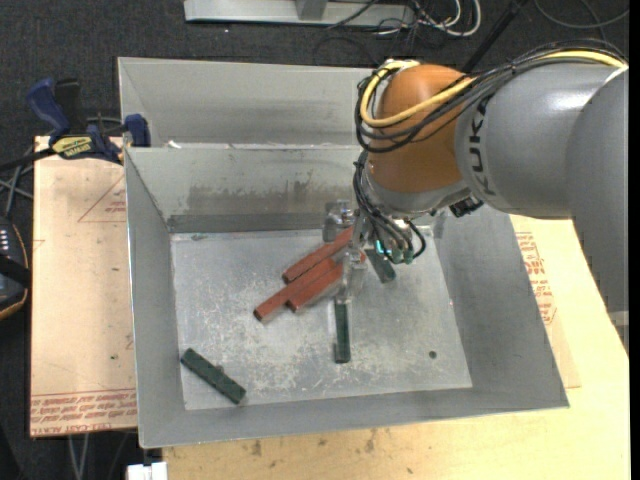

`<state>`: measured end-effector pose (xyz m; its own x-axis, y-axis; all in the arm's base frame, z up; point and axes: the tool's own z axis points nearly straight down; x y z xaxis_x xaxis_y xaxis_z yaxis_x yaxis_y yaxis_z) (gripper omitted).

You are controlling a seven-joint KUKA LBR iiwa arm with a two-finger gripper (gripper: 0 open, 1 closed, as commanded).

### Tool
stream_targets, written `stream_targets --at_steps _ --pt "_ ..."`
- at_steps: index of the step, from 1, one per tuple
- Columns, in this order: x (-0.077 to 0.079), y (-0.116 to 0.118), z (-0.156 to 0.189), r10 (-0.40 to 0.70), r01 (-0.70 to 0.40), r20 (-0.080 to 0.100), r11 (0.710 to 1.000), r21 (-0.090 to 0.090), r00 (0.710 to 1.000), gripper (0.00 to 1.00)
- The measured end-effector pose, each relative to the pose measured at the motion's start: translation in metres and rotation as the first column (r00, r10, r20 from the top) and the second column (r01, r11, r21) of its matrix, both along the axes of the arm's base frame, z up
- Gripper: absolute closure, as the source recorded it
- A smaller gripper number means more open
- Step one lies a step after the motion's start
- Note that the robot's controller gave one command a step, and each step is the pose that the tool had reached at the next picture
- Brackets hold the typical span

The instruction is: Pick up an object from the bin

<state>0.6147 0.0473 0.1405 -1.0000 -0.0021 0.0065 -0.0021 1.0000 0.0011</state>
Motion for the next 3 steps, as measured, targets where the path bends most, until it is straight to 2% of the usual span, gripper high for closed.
stream_targets --at_steps 1,2,3 --pt "0.002 0.0 0.005 -0.001 0.001 0.008 1.0 0.0 1.0 0.0" --pt "0.018 0.01 -0.011 0.193 -0.193 0.012 0.981 -0.001 0.981 0.0" --pt "0.024 0.013 -0.024 0.296 -0.296 0.01 0.955 0.0 0.955 0.0"
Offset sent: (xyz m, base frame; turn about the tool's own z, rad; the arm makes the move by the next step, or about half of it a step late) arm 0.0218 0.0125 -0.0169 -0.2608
